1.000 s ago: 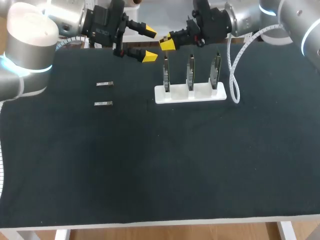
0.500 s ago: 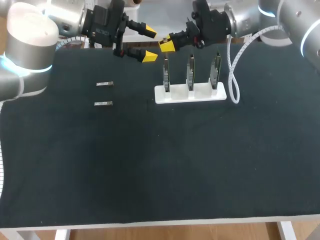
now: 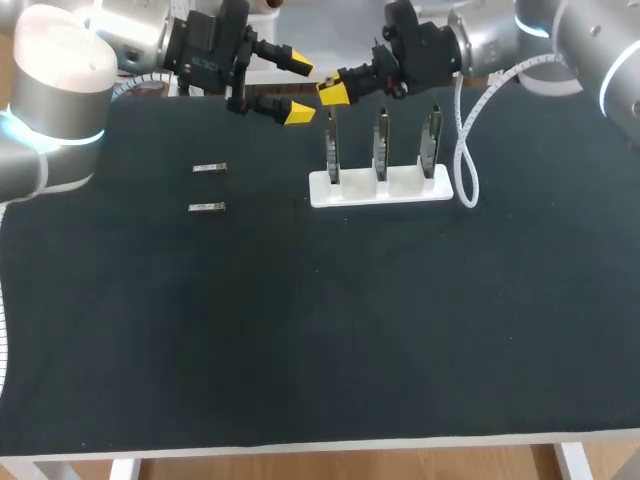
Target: Pick up the optical module with the left hand, and insert it into the network port with the right hand.
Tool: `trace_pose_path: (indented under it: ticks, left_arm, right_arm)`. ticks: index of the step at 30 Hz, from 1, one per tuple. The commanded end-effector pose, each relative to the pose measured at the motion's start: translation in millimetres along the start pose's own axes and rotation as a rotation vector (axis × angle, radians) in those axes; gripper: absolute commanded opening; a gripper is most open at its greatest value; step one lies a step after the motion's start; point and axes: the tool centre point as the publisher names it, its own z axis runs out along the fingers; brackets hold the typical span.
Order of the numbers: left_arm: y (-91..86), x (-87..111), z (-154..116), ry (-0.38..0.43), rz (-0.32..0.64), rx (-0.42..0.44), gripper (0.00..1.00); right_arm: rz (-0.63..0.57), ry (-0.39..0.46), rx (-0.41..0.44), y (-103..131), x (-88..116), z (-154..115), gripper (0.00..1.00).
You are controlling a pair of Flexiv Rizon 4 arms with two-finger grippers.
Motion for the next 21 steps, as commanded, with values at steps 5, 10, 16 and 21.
trace_pose_path:
  ticks: [5, 10, 16, 21]
  left_arm:
    - [1.7, 0.1, 0.2, 0.001, 0.001, 0.003, 1.0]
    - [1.7, 0.1, 0.2, 0.001, 0.001, 0.003, 1.0]
    - [1.7, 0.1, 0.2, 0.001, 0.001, 0.003, 1.0]
    - [1.7, 0.1, 0.2, 0.001, 0.001, 0.003, 1.0]
  right_arm:
    - [0.007, -0.004, -0.09, -12.8, 3.2, -1.1, 0.0]
    - [-0.009, -0.015, -0.09, -11.5, -2.8, -3.3, 0.0]
    - [-0.017, -0.016, -0.087, -8.6, -4.9, -5.3, 0.0]
    - [-0.019, -0.018, -0.094, -7.6, -3.6, -3.6, 0.0]
